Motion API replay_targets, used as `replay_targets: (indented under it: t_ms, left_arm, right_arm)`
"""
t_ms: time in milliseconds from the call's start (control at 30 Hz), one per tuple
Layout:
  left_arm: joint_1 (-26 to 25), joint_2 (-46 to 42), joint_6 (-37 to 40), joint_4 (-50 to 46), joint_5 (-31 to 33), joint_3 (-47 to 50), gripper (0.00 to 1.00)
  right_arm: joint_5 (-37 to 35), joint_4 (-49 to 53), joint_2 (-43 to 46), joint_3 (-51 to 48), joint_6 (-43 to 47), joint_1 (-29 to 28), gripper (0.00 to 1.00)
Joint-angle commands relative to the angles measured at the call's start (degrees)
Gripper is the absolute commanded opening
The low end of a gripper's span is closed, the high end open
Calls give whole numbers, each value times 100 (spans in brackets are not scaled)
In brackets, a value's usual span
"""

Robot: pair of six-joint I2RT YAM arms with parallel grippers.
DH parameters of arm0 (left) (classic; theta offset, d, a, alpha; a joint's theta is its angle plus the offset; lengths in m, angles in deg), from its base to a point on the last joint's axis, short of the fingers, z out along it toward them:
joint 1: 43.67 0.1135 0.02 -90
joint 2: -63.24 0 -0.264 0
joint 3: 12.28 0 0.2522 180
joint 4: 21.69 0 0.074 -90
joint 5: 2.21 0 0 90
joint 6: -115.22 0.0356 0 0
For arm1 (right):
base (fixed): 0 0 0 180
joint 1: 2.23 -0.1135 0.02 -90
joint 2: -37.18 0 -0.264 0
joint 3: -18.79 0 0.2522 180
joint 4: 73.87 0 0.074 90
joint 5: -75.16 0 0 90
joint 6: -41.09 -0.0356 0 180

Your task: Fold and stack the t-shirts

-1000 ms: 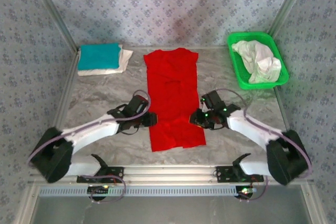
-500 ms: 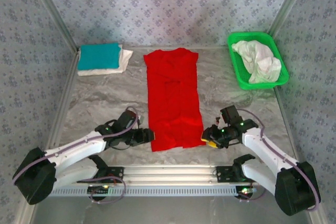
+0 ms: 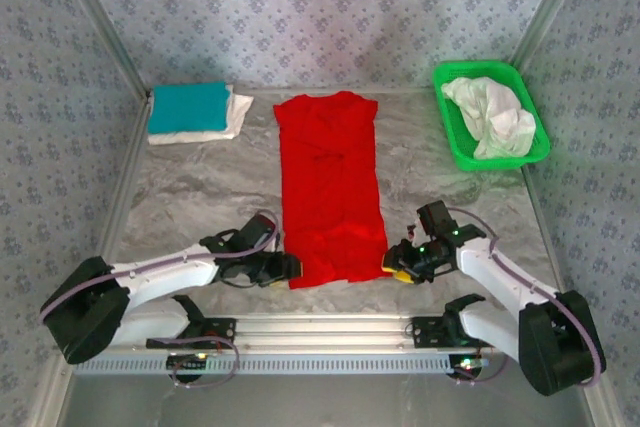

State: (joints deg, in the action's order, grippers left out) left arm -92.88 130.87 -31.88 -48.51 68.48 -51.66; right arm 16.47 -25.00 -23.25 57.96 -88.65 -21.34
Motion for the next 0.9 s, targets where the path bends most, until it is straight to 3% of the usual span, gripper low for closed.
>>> replay_targets:
  t_ms: [0,300,367,500,700,867]
  left_arm:
    - [-80,130,-171,70,-101,-150,50]
    - [-300,500,-75,-226,-123,-614,41]
    - [-300,518,-47,-273,-67,-619,36]
    - [-300,513,-55,-230,-33,-537,16]
    - [-300,394,-20,-355,97,-393,0]
    - [-303,272,107,-613,238,-344,0]
  right_arm:
    - [-36,-199,-128,-27,103,36,44]
    - [-108,-268,-351,16,125,48,43]
    - [-116,-301,-378,8,128,57,42]
    - [-149,-234,-267,8,97,127,42]
    - [-193,-22,-22,26,148,328,42]
    - [-168,61,-211,-10,310,447,42]
